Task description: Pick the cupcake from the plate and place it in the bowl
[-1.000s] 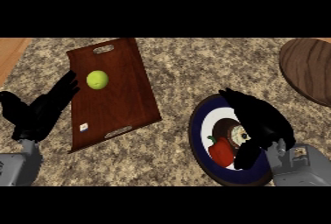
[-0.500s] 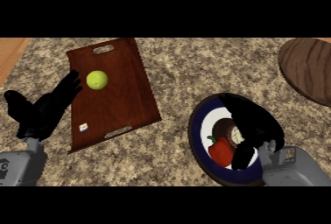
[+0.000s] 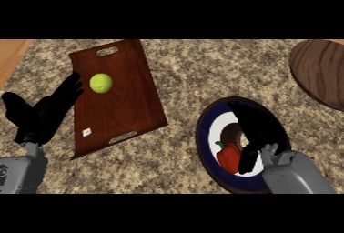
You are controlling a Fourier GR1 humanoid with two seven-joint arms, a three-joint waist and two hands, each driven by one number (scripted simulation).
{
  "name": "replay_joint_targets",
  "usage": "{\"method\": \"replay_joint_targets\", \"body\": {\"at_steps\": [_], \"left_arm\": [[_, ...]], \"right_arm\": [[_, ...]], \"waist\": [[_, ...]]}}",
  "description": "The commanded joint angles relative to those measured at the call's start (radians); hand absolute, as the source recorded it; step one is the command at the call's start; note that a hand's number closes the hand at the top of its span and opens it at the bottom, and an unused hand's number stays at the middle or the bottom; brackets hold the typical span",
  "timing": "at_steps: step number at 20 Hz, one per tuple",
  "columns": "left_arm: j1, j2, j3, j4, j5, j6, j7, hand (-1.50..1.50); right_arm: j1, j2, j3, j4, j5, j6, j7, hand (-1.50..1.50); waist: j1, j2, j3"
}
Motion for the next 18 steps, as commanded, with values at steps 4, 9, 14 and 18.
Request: {"method": "replay_joint_targets", "body": {"at_steps": [4,9,14,18], "left_arm": [[-0.027,-0.031,0.014,0.012,-0.036,0.000,0.011,0.00],[0.038,-0.036,0.031,-0.025,-0.038,-0.028,-0.026,0.00],[0.009,-0.019,0.055,-0.038,-0.012,-0.050,0.040,0.00],[0.013,-0.029,0.066,-0.024,-0.022,-0.062,0.015,0.00]], "right_arm": [[0.043,0.016,-0.050,0.120,0.094,-0.054,-0.150,-1.50],[-0.048,0.045,-0.106,0.253,0.121,-0.040,-0.205,-1.50],[-0.055,0.056,-0.098,0.340,0.188,-0.159,-0.344,1.50],[-0.038,0.090,-0.085,0.330,0.254,-0.188,-0.344,1.50]], "waist": [[-0.002,0.000,0.000],[0.004,0.001,0.000],[0.007,0.001,0.000],[0.003,0.001,0.000]]}}
